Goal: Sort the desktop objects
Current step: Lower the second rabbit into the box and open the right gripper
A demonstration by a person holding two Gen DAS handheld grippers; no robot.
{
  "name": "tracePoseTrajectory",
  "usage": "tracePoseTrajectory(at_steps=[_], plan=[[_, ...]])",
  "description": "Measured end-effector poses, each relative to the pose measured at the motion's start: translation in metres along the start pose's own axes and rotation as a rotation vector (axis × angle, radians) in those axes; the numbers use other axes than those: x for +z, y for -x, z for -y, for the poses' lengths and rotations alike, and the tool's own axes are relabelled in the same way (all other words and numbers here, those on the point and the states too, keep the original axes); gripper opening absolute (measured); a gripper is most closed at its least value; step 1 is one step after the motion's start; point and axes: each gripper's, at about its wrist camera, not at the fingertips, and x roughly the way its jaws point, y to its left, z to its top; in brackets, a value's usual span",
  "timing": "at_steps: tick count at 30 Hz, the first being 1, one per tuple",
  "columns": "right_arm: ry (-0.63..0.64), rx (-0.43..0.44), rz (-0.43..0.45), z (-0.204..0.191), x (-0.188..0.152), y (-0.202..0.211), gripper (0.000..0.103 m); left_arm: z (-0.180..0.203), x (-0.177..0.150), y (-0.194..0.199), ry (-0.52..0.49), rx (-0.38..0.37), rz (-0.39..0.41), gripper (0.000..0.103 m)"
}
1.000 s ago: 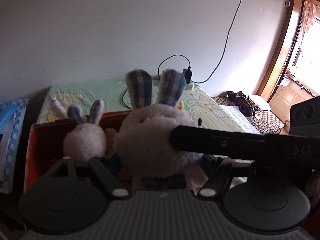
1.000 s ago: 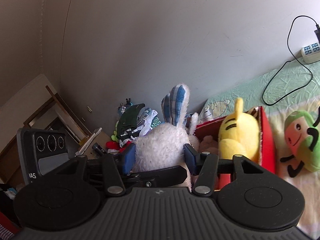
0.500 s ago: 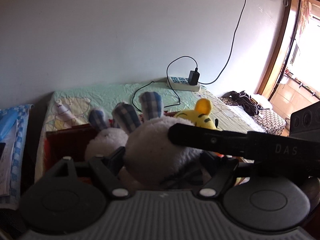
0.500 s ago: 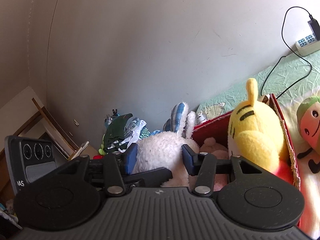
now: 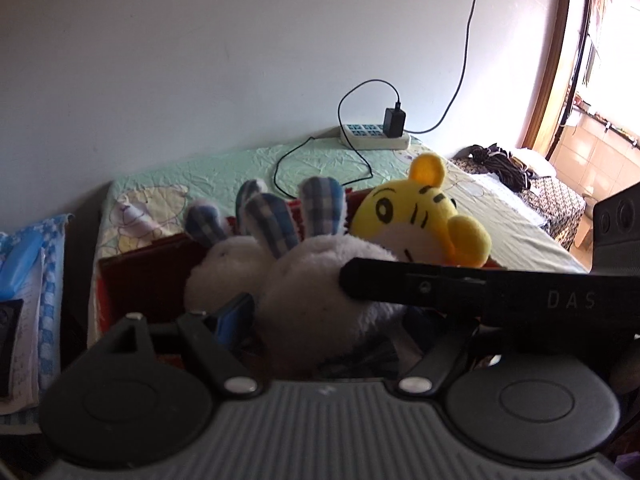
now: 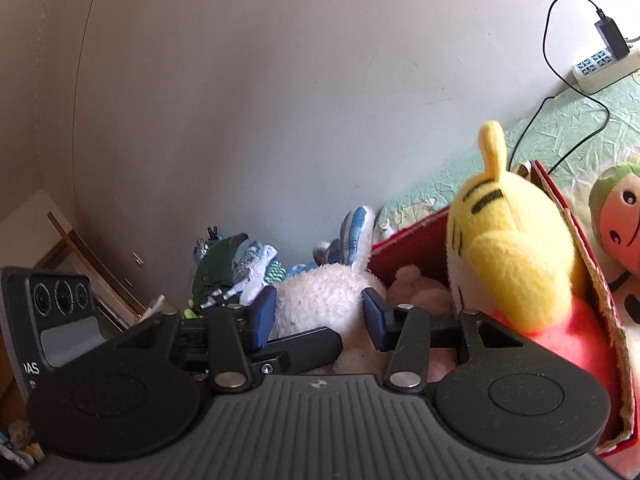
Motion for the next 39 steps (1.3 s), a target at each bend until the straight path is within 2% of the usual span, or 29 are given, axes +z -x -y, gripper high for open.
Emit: tracePoseTrajectory(at_steps=[2,6,11,15,16,17,18,21,29,34,39], plan=[[0.05,-0.017,-0.037,-0.001,-0.006,0.005,0.05,0.004,-0.011,-0.002,-0.028,0.006,-0.026,0.086],[0.171,-0.038,-0.088,-0.014,-0.007,0.016,0.055,0.008,-0.024,-0.004,-0.014,-0.022,-0.065,0.081],[0.146,-0.047,-0.108,-0.009,0.0,0.024,0.055,0.006,-0.024,-0.001,0.021,-0.048,-0.061,0.081],[0.063,-0.052,-0.074,-0.001,0.006,0.032,0.056,0.003,-0.019,0.004,0.045,-0.052,-0.047,0.081],[0.04,-0.062,-0.056,0.0,0.006,0.033,0.055,0.003,-0.018,0.005,0.053,-0.056,-0.042,0.081],[0.022,-0.061,-0.047,0.002,0.007,0.035,0.048,0.003,-0.017,0.006,0.061,-0.064,-0.038,0.081],[0.012,-0.057,-0.046,0.003,0.008,0.035,0.036,0.003,-0.017,0.007,0.067,-0.073,-0.035,0.082],[0.01,-0.065,-0.062,0.004,0.006,0.032,0.027,0.004,-0.017,0.004,0.065,-0.072,-0.048,0.083],[0.101,-0.116,-0.118,-0.015,-0.006,0.014,0.026,0.001,-0.022,-0.001,0.108,-0.078,-0.069,0.084],[0.11,-0.119,-0.111,-0.015,-0.005,0.016,0.028,-0.005,-0.016,0.0,0.141,-0.061,-0.07,0.086],[0.067,-0.102,-0.077,-0.011,-0.003,0.025,0.03,-0.013,-0.012,-0.003,0.203,-0.055,-0.104,0.09]])
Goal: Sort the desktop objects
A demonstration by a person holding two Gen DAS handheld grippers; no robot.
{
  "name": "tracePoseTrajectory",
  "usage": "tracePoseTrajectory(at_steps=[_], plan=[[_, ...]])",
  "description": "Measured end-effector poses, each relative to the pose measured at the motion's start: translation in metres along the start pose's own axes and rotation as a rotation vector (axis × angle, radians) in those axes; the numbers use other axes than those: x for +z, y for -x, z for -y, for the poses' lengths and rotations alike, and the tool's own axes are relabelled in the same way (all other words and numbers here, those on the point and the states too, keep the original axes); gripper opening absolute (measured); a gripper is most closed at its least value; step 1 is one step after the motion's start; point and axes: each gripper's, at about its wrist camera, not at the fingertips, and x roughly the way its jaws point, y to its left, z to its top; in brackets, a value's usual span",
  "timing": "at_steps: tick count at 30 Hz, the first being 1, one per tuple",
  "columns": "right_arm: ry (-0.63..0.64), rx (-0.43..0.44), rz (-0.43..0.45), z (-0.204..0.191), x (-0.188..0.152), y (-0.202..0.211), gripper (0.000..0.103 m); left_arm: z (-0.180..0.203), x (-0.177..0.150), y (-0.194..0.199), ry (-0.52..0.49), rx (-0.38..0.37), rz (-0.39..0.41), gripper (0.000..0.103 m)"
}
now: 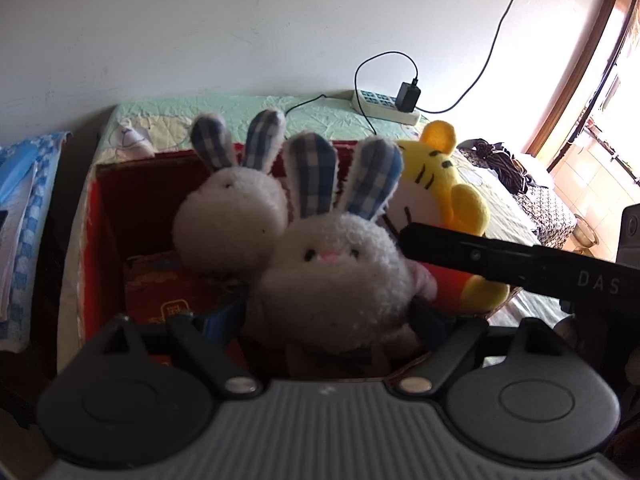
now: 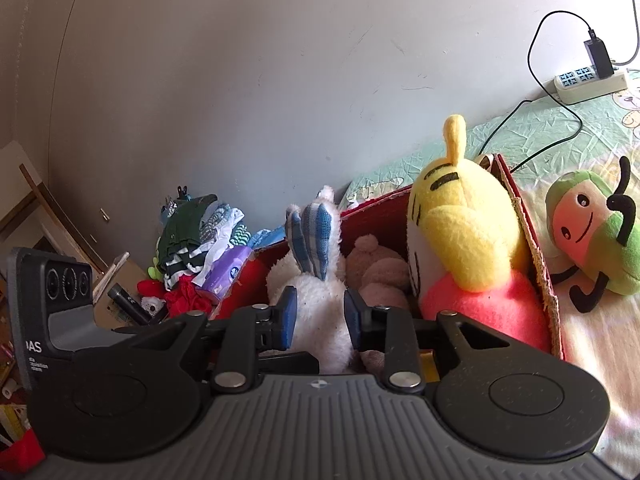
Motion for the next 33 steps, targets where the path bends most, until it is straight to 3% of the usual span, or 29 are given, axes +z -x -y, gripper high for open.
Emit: tracePoseTrajectory(at_steps=[18,33], plan=[[0.049,-0.059,-0.004,-0.008,-0.007,-0.001,0.029,0.022,-0.006,-0.017,-0.019,0.156,-0.071,0.094],[0.071,-0.075,-0.007,-0.007,-0.011,0.003,0.029,0.028,-0.005,-0.025,-0.001,0.211,-0.09,0.097]])
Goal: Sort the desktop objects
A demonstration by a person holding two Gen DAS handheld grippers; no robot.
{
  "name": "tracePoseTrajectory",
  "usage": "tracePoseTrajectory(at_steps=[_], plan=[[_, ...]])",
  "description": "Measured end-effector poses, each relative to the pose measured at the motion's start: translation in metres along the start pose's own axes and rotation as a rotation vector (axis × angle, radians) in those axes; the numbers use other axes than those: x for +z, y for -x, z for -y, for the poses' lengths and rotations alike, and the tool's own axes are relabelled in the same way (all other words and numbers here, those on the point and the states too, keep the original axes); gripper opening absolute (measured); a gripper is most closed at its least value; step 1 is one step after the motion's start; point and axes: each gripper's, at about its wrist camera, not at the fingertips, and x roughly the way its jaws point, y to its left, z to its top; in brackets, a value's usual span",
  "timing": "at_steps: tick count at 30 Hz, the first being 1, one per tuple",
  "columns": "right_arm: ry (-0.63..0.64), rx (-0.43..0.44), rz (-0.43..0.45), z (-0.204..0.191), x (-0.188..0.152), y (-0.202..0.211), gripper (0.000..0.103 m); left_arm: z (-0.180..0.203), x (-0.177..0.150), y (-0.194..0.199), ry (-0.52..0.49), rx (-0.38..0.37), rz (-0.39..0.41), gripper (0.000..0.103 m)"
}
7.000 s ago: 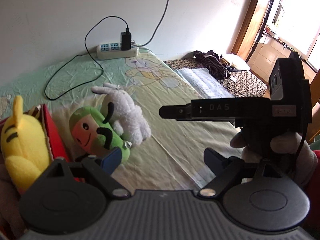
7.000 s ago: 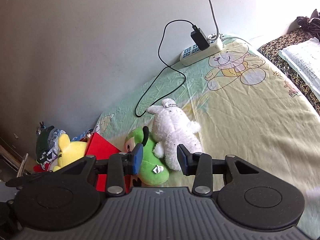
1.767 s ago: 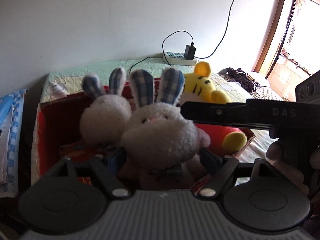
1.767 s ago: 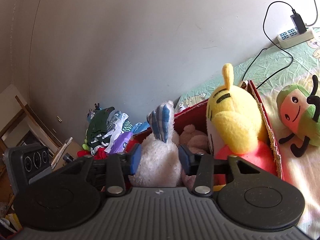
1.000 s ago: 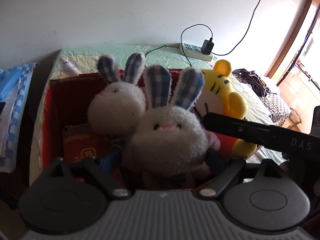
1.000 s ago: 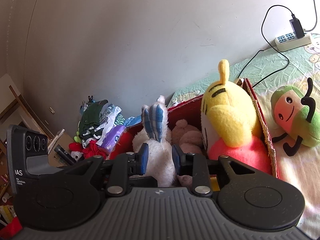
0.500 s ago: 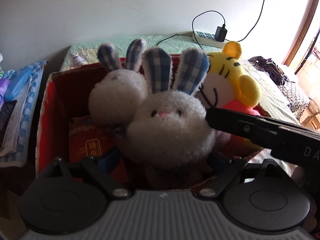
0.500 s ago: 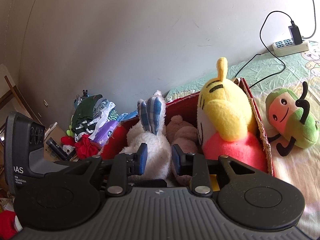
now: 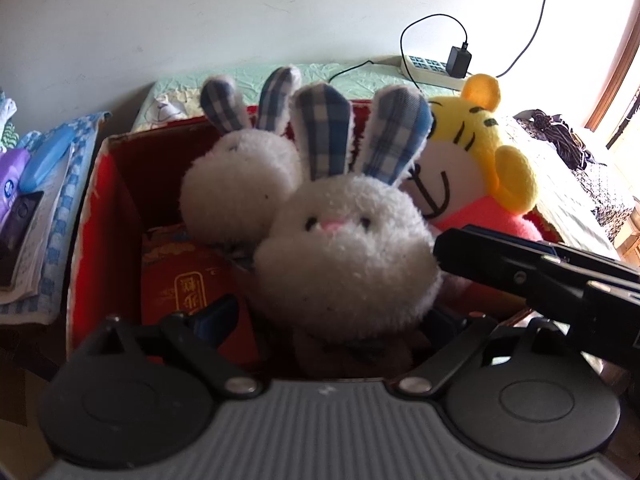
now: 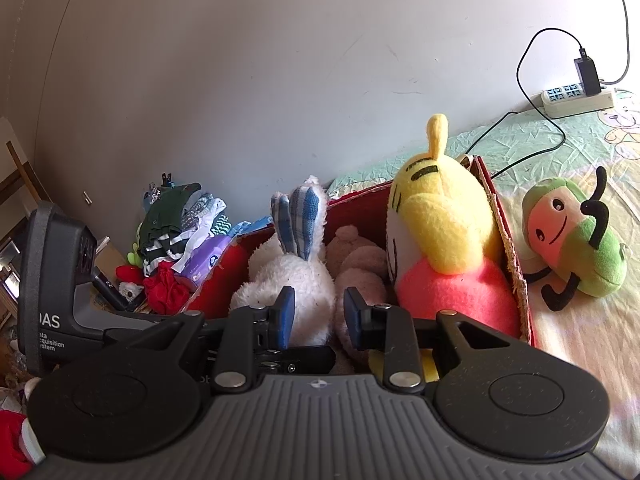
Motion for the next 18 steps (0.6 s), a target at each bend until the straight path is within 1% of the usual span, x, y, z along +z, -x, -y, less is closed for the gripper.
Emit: tracePoseTrajectory(at_steps=[2,9,18], plan=[[0.0,-0.002,-0.001,0.0002,-0.0004,-0.0001,0.028,0.0001,0.0003,-0.0019,-0.002,0.016,-0.001,0.099],[-0.01,0.001,-0.007,0.0017,0.0002,-0.0028,0.028,-0.0018,0.002,-0.0044,0.007,0.023,-0.014,0.102],[-0.024,0.003,-0.007,0.0017,0.0,-0.0044,0.028,-0.0017,0.0028,-0.0057,0.015,0.02,-0.032,0.102]])
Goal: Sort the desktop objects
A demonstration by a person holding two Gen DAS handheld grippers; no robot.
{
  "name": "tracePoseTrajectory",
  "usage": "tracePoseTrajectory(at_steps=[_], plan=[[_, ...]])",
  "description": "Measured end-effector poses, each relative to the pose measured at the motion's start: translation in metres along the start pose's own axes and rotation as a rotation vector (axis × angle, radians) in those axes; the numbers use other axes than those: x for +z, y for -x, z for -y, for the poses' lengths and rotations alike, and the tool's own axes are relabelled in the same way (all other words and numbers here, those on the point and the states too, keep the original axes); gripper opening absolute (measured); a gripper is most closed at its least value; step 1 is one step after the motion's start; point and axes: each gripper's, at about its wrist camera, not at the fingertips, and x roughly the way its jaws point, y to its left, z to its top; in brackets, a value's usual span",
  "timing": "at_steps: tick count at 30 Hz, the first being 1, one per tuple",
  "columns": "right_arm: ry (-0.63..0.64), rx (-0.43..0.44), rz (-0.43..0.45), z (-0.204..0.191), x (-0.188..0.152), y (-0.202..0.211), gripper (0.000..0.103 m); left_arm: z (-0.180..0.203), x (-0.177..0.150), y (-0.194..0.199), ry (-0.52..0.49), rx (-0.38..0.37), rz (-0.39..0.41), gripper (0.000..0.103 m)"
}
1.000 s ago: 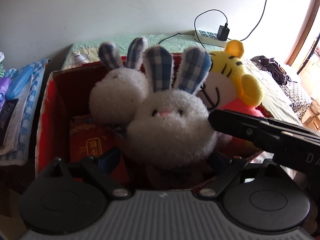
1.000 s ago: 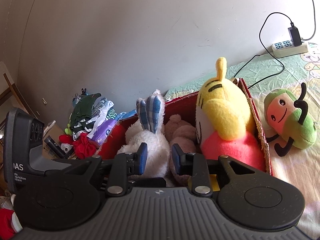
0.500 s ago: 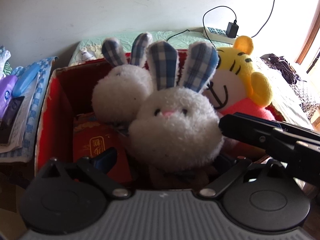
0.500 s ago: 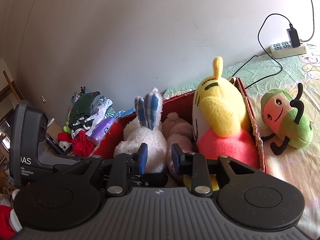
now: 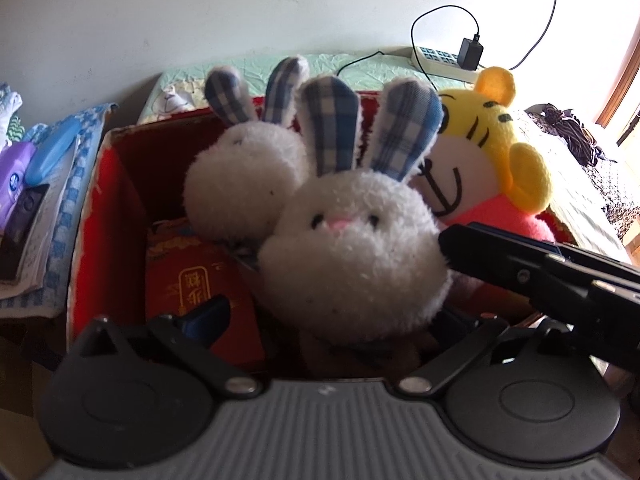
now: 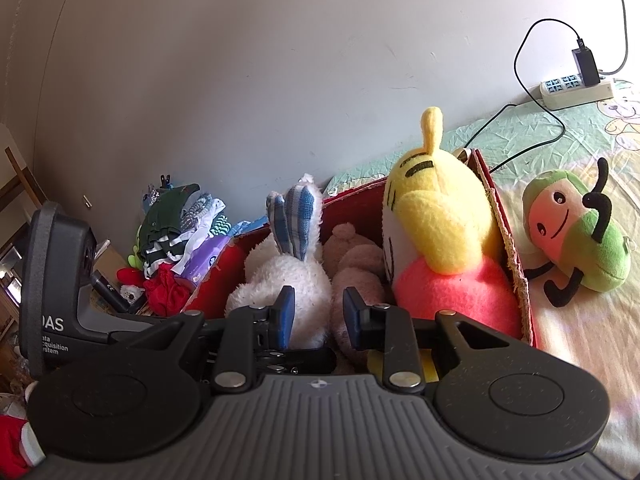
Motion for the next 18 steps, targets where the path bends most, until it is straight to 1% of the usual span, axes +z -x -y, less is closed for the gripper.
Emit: tracePoseTrajectory(at_steps=[6,13,18], plan=[[-0.004,-0.001,-0.001,-0.0002,-0.0002,-0.0006,0.028,-0.0018,0.0005,-0.0009,0.017,-0.007,-0.011,0.102],[-0.004,-0.009,-0.007,-0.0003,-0.0008,-0.0019,0.028,-0.0052,-0.0011,-0.0027,0.031,-0.039,-0.017,0.102],[-0.002,-0.017,-0.009,-0.0009,-0.0009,-0.0026,0.028,-0.0054,-0.0006,-0.0036,0.023,-0.049,-0.014,0.102]])
